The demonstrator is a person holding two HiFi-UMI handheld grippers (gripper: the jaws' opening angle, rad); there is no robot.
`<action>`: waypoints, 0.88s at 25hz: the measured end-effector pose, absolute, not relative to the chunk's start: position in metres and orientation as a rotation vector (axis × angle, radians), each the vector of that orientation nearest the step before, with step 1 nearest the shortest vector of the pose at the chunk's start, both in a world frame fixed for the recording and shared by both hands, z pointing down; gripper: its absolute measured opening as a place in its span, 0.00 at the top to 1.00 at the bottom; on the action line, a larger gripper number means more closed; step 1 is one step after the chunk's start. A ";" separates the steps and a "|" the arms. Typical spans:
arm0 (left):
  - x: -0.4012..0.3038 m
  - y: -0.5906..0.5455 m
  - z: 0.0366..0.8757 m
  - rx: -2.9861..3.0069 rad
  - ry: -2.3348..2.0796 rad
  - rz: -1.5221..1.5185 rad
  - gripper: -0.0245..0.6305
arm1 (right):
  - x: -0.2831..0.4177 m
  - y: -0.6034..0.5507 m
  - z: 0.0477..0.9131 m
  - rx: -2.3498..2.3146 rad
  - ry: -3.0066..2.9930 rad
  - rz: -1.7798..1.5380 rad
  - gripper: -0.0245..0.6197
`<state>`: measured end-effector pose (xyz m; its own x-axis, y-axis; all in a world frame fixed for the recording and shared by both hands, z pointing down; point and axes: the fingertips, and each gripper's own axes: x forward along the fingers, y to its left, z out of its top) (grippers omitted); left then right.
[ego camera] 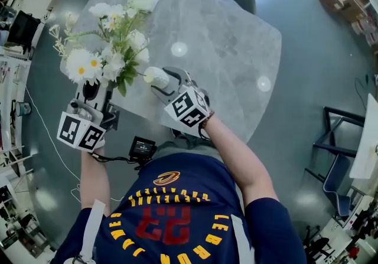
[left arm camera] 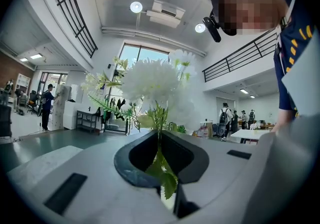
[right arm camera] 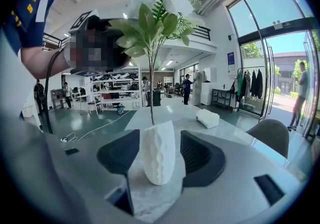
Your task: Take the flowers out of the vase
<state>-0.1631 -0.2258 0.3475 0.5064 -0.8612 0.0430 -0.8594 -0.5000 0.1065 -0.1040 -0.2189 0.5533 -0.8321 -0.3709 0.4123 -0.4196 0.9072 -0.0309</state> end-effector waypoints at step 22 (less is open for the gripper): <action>-0.229 -0.211 0.296 2.461 -1.672 -0.323 0.92 | -0.111 -0.222 0.525 0.611 -2.716 0.195 0.57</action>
